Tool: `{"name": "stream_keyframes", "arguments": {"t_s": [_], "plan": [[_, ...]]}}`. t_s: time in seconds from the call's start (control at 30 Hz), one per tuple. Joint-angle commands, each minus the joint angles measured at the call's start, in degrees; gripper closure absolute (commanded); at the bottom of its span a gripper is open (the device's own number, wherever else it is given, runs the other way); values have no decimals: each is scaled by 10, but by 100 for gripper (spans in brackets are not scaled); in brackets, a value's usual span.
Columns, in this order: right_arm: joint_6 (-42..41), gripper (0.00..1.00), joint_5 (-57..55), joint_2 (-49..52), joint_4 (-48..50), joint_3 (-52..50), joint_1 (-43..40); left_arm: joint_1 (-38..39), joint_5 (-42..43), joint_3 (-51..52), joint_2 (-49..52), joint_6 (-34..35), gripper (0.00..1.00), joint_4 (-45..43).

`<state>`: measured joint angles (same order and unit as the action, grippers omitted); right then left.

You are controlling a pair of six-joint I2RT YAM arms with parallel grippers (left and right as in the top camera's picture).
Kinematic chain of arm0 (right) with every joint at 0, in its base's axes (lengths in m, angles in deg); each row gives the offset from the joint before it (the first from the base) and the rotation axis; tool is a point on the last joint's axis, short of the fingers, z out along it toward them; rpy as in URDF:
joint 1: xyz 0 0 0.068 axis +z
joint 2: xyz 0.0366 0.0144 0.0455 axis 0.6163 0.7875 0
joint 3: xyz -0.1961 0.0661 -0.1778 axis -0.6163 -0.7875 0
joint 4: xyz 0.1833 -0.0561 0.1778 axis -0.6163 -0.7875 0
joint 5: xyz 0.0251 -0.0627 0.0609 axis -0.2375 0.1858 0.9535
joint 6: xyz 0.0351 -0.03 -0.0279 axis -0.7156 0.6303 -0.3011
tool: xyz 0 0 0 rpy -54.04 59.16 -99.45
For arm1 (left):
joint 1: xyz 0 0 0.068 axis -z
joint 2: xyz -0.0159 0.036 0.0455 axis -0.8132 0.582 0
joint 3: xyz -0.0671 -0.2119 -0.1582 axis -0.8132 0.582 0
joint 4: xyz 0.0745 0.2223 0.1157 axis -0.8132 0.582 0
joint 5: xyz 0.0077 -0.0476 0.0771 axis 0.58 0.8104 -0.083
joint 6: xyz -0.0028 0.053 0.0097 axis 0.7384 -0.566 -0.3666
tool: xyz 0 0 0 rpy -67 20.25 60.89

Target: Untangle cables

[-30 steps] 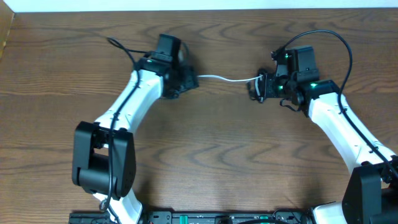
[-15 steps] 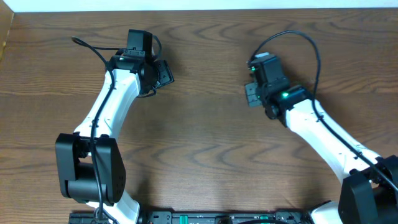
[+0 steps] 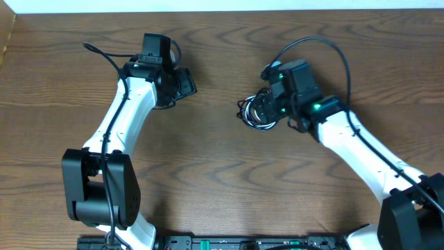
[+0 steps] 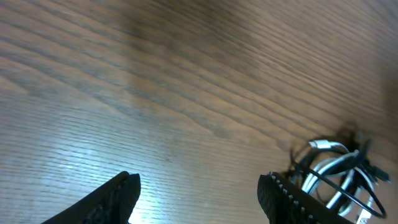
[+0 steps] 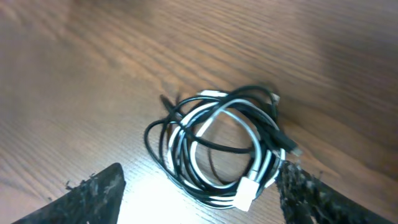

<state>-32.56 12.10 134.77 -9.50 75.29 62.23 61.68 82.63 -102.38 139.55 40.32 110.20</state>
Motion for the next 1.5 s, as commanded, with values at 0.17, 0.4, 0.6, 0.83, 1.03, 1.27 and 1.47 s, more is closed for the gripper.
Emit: {"name": "stream_keyframes", "arguments": {"t_s": [0.17, 0.4, 0.6, 0.83, 1.03, 1.27, 1.47], "plan": [[-102, 31, 26, 6, 5, 5, -83, 64, 34, -6, 5, -13, 34, -27], [-95, 30, 47, 6, 3, 5, -150, 154, 34, -6, 29, -103, 26, -136], [-57, 29, 95, 6, -1, 5, -185, 197, 76, -6, 56, -274, 24, -151], [-57, 28, 95, 6, -16, 5, -193, 202, 93, -6, 74, -382, 24, -144], [-57, 28, 95, 6, -17, 5, -193, 202, 94, -6, 100, -478, 24, -151], [-57, 28, 95, 6, -17, 5, -193, 202, 93, -6, 133, -510, 25, -200], [-57, 27, 95, 6, -17, 5, -193, 201, 91, -6, 137, -484, 93, -266]]}}
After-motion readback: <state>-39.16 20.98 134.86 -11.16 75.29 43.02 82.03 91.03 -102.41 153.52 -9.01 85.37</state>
